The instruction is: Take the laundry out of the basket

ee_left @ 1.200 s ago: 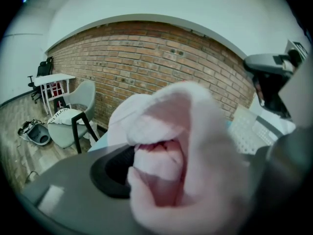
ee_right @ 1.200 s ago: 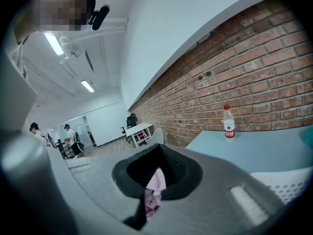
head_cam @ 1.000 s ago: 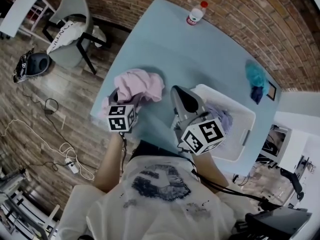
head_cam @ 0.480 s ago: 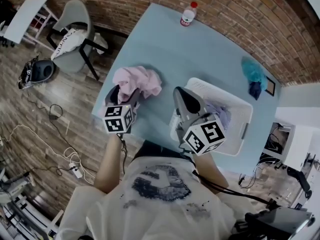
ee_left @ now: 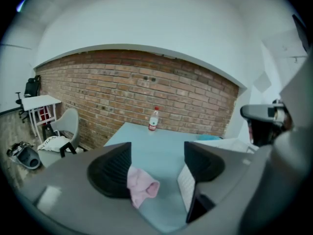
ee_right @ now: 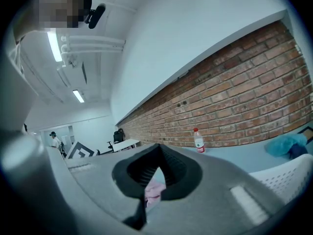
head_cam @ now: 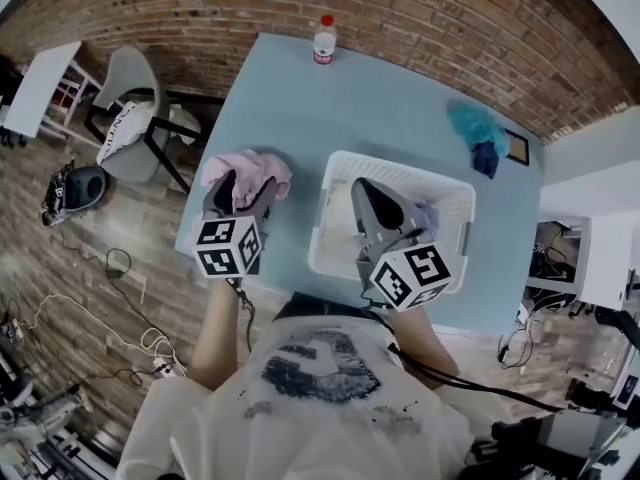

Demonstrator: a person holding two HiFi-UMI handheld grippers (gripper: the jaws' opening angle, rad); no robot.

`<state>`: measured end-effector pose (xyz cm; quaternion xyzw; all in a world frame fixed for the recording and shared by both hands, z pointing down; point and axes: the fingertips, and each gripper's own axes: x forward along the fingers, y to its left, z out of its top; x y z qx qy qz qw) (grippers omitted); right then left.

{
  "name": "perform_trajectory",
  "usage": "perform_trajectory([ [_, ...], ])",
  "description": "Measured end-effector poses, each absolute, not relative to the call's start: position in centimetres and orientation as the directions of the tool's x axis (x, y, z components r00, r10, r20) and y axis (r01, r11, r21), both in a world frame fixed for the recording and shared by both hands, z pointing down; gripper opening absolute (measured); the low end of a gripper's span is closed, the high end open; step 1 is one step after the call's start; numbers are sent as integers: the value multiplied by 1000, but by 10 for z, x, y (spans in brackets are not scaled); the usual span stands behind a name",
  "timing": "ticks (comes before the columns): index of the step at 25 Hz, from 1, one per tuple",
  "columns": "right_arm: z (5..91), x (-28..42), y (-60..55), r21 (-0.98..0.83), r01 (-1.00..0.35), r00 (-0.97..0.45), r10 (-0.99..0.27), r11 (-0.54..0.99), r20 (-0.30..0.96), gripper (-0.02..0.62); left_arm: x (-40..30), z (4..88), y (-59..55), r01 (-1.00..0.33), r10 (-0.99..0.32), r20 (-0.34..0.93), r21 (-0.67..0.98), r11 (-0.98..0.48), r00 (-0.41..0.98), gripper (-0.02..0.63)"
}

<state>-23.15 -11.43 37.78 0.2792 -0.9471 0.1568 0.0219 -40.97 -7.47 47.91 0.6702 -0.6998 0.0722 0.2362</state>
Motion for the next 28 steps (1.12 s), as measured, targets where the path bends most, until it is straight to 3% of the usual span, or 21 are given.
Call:
perform_trajectory([
  [8, 358, -146, -130, -268, -619, -778, -621, 738, 88, -3, -311, 416, -104, -980, -924, 354, 179, -86, 145, 322],
  [14, 348, -86, -138, -253, -675, -727, -682, 693, 72, -3, -238, 400, -122, -966, -912, 331, 165, -199, 244, 278],
  [18, 346, -54, -142, -242, -703, -700, -711, 669, 64, -2, -201, 392, -130, -961, -914, 300, 138, -241, 272, 190],
  [21, 343, -35, -144, -239, -715, -685, -727, 657, 54, -2, -180, 385, -133, -958, -919, 271, 118, -262, 285, 66],
  [28, 337, -13, -146, -237, -720, -678, -734, 652, 37, -3, -156, 377, -138, -956, -925, 245, 118, -269, 290, -8],
])
